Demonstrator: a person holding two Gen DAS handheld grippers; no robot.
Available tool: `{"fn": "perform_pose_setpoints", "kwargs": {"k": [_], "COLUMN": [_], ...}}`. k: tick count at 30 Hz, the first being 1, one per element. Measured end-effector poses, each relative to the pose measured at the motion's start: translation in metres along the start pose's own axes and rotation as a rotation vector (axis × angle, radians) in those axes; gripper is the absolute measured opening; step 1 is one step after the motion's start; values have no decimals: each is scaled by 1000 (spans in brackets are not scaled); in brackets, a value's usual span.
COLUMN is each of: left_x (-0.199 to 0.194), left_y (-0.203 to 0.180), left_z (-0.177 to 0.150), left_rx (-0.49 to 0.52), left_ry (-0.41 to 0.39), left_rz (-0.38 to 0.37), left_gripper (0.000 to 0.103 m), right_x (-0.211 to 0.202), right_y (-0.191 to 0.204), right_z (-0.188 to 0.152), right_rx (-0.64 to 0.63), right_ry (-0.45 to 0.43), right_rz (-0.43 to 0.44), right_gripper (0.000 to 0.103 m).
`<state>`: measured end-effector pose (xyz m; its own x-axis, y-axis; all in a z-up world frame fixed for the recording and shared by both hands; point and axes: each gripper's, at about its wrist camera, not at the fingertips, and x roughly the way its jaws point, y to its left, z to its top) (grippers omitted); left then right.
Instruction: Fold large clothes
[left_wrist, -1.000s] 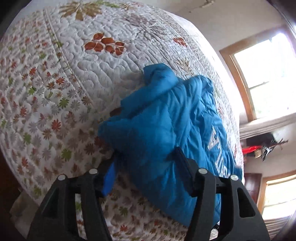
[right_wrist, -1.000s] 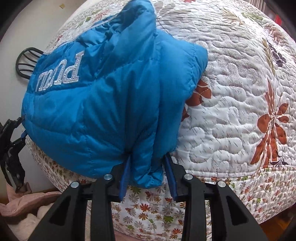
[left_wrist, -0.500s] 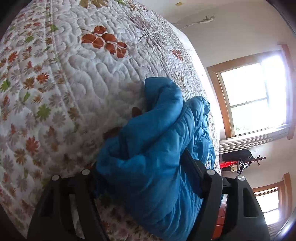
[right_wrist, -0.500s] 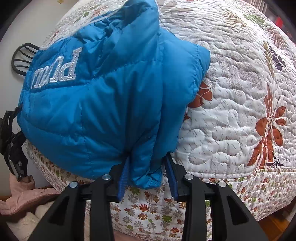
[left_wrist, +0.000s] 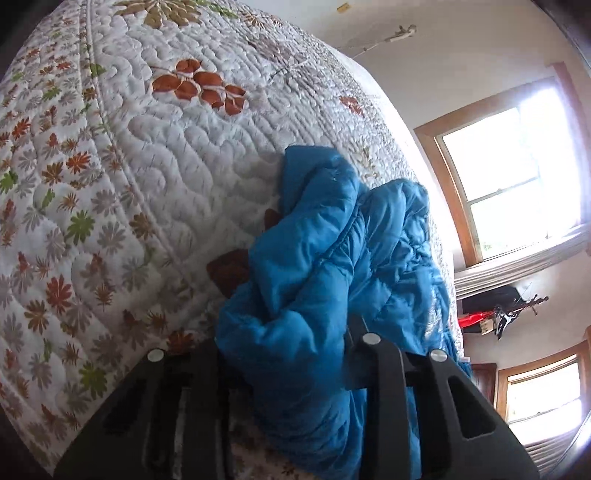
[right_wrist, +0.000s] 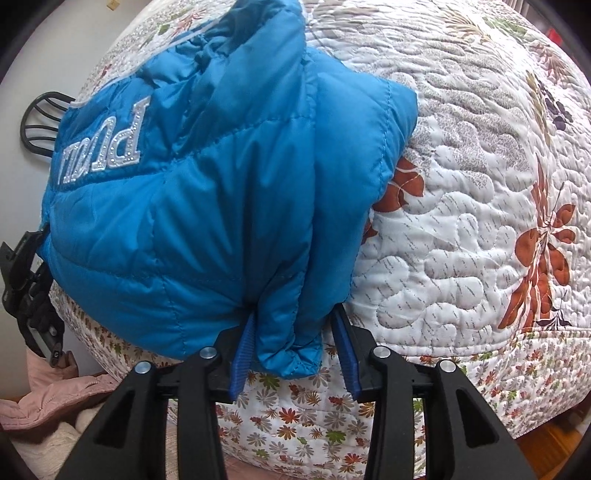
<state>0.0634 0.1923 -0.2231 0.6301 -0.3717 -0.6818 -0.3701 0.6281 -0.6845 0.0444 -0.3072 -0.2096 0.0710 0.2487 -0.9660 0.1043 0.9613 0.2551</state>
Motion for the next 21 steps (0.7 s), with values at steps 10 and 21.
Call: {"fn": "perform_pose_setpoints", "kwargs": {"k": [10,21], "left_x": [4,-54], "left_y": [-4,-104], "left_z": [9,-7], "left_rx": [-1,369], "left_ry": [19,-139], "left_rz": [15,67], "left_gripper": [26,20], "right_x": [6,-1], "right_y": [-16,-32], "right_z": [-10,-26], "right_rx": [-3,13], "right_ry": [-24,-41], "right_rz": [29,53], "right_gripper": [42,41]}}
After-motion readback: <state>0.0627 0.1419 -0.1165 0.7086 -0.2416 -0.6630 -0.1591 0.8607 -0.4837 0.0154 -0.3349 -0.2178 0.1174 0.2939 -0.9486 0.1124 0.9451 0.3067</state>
